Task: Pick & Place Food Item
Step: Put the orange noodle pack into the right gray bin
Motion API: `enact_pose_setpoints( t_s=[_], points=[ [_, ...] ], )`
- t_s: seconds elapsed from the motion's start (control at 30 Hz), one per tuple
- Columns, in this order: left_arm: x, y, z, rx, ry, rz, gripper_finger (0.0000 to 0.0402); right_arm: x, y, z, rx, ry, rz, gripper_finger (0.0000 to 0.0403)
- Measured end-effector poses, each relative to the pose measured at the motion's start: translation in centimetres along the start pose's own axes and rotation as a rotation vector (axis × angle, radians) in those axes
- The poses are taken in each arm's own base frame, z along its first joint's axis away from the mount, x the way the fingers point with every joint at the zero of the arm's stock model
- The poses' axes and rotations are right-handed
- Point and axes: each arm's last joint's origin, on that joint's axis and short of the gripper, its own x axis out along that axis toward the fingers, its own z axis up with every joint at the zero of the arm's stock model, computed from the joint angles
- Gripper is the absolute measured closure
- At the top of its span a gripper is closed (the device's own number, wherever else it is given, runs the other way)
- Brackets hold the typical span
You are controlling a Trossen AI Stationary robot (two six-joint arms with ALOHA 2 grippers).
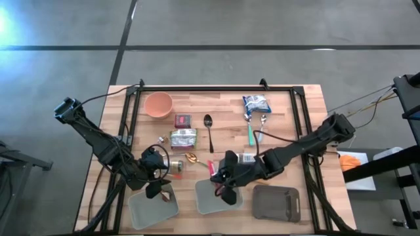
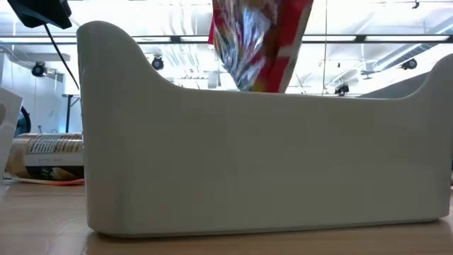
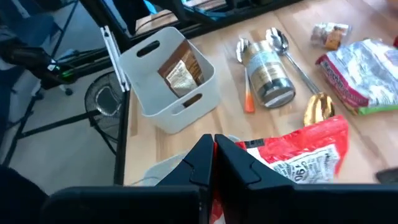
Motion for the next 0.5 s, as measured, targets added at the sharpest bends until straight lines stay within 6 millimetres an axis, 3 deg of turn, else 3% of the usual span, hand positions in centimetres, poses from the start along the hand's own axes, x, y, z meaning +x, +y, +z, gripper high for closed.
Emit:
enact_pose_setpoints(
  t_s=[0.5],
  points=[
    [0.0,0.0,0.0,0.010,0.003,-0.002,0.0099,3.7,2.0,-2.9,-0.124,-0.081,0.052,0.0395]
  ],
)
